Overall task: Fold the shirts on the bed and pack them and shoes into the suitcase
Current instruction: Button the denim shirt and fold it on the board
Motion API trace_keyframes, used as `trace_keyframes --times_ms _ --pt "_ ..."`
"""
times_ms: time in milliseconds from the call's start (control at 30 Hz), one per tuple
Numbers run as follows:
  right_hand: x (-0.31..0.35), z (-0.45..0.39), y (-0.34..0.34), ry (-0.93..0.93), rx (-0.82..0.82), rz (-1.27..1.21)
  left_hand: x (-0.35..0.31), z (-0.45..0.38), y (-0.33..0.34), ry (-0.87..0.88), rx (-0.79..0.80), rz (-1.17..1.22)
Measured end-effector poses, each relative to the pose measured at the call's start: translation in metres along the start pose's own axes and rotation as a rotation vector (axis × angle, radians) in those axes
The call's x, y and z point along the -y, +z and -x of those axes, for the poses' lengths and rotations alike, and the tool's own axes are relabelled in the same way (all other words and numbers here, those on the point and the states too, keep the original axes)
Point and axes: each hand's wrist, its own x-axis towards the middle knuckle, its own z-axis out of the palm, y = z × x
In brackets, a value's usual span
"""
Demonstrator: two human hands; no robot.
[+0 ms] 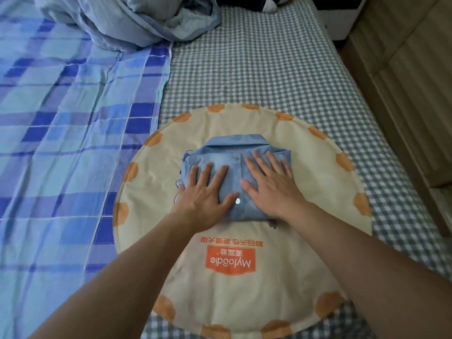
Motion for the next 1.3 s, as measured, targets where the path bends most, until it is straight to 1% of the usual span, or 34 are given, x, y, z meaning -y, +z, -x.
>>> trace_keyframes --times_ms 67,100,167,233,267,300,367,400,433,500,567,600,633,667,700,733,767,833,867,900,933,967,1000,1033,1067,1133,1167,1200,1233,1300 --pt "0.003 0.023 0.001 -0.102 -0.037 0.017 -0.003 0.032 0.017 0.020 0.031 -0.144" --pt "0.004 0.035 0.001 -0.163 -0.048 0.013 -0.008 0.050 0.022 -0.012 0.013 -0.151" --pt "-0.005 0.051 0.003 -0.220 -0.110 0.005 -0.014 0.074 0.023 -0.124 -0.136 -0.044" --pt "-0.017 0.045 0.002 -0.122 -0.193 -0.022 -0.013 0.069 0.015 -0.218 -0.298 0.050" --pt "-0.023 0.037 0.000 -0.037 -0.191 -0.072 -0.006 0.058 0.009 -0.263 -0.351 0.100" --pt "-0.026 0.028 -0.001 0.056 -0.159 -0.144 0.003 0.043 0.003 -0.316 -0.351 0.156" --pt "-0.030 0.012 0.000 0.197 -0.079 -0.271 0.015 0.019 -0.012 -0.388 -0.287 0.205" --pt "-0.031 0.005 0.002 0.217 -0.100 -0.315 0.018 0.010 -0.017 -0.374 -0.284 0.189" --pt "-0.031 -0.002 0.004 0.223 -0.148 -0.353 0.019 0.004 -0.020 -0.335 -0.319 0.174" --pt "-0.029 -0.009 0.004 0.248 -0.238 -0.420 0.020 -0.002 -0.027 -0.276 -0.440 0.255" --pt "-0.029 -0.018 0.002 0.309 -0.298 -0.470 0.021 -0.006 -0.036 -0.316 -0.483 0.314" --pt "-0.029 -0.022 0.000 0.323 -0.323 -0.475 0.018 -0.004 -0.039 -0.315 -0.512 0.231" --pt "-0.029 -0.023 -0.001 0.313 -0.329 -0.470 0.012 0.001 -0.038 -0.272 -0.569 0.117" --pt "-0.028 -0.021 -0.002 0.289 -0.321 -0.458 0.002 0.009 -0.034 -0.174 -0.628 0.036" --pt "-0.028 -0.017 -0.001 0.265 -0.305 -0.436 -0.008 0.017 -0.026 -0.058 -0.653 -0.022" --pt "-0.028 -0.011 0.000 0.253 -0.300 -0.396 -0.015 0.024 -0.017 0.018 -0.616 -0.068" --pt "-0.029 -0.005 0.003 0.248 -0.300 -0.346 -0.017 0.027 -0.005 0.029 -0.555 -0.113" --pt "-0.027 0.007 0.002 0.276 -0.295 -0.292 -0.008 0.026 0.018 -0.074 -0.471 -0.150" --pt "-0.025 0.012 -0.001 0.305 -0.302 -0.272 -0.003 0.020 0.024 -0.118 -0.474 -0.145" --pt "-0.021 0.016 -0.004 0.314 -0.349 -0.241 0.001 0.012 0.028 -0.142 -0.481 -0.138" --pt "-0.013 0.020 -0.007 0.276 -0.434 -0.197 0.002 0.004 0.030 -0.152 -0.482 -0.134" --pt "-0.003 0.024 -0.009 0.186 -0.513 -0.150 0.003 -0.005 0.031 -0.157 -0.480 -0.137" --pt "0.007 0.028 -0.008 0.064 -0.538 -0.100 0.004 -0.012 0.030 -0.166 -0.462 -0.147" --pt "0.014 0.030 -0.001 -0.044 -0.496 -0.043 0.004 -0.018 0.027 -0.177 -0.457 -0.158" --pt "0.020 0.029 0.009 -0.094 -0.404 0.002 0.003 -0.022 0.022 -0.198 -0.472 -0.163" --pt "0.019 0.025 0.033 -0.065 -0.229 0.027 -0.009 -0.018 0.012 -0.250 -0.557 -0.132" --pt "0.014 0.021 0.043 -0.041 -0.196 0.023 -0.020 -0.011 0.007 -0.237 -0.598 -0.087" --pt "0.010 0.018 0.048 -0.030 -0.186 0.028 -0.031 0.000 0.005 -0.185 -0.612 -0.056" --pt "0.007 0.015 0.051 -0.037 -0.179 0.038 -0.039 0.012 0.010 -0.120 -0.595 -0.036" --pt "0.005 0.017 0.051 -0.068 -0.198 0.070 -0.041 0.031 0.030 -0.068 -0.464 -0.047"
